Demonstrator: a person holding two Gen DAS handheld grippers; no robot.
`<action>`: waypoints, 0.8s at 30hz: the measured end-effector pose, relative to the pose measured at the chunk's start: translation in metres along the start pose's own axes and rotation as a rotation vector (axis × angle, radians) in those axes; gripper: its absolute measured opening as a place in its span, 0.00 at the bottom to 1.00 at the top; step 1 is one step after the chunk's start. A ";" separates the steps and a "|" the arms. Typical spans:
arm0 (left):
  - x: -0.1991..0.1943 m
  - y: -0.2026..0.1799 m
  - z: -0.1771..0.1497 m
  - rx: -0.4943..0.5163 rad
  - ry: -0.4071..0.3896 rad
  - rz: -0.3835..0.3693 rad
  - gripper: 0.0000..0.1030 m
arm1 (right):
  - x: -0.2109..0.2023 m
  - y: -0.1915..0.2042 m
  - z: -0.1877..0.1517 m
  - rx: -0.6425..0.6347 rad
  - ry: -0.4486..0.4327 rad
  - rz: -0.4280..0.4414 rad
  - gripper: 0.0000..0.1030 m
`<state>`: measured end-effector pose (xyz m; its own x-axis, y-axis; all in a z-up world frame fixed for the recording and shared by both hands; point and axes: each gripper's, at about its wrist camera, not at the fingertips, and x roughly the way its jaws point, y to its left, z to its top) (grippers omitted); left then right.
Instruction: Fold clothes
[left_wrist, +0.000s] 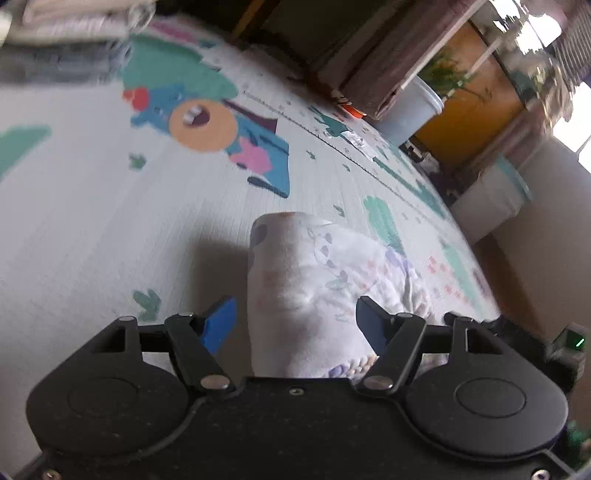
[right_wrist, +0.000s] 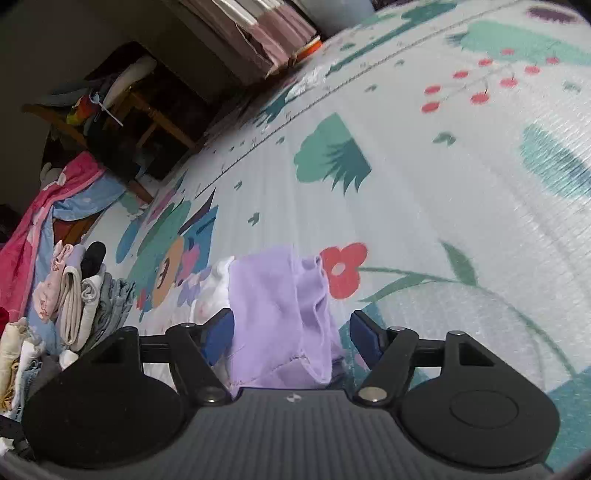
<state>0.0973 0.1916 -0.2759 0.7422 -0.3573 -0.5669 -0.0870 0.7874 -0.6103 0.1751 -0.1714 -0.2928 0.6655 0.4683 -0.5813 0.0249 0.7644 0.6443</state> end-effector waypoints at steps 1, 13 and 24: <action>0.004 0.002 0.001 -0.021 0.006 -0.011 0.69 | 0.005 0.000 0.000 -0.011 0.008 0.002 0.70; 0.037 0.005 -0.009 -0.161 0.070 -0.002 0.56 | 0.035 0.006 0.002 -0.070 0.078 0.070 0.56; -0.067 0.076 0.022 -0.212 -0.062 0.093 0.65 | 0.063 0.099 -0.026 -0.148 0.214 0.203 0.65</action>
<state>0.0553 0.2864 -0.2721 0.7635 -0.2513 -0.5949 -0.2899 0.6897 -0.6635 0.1994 -0.0551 -0.2788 0.4732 0.6883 -0.5498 -0.2116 0.6946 0.6876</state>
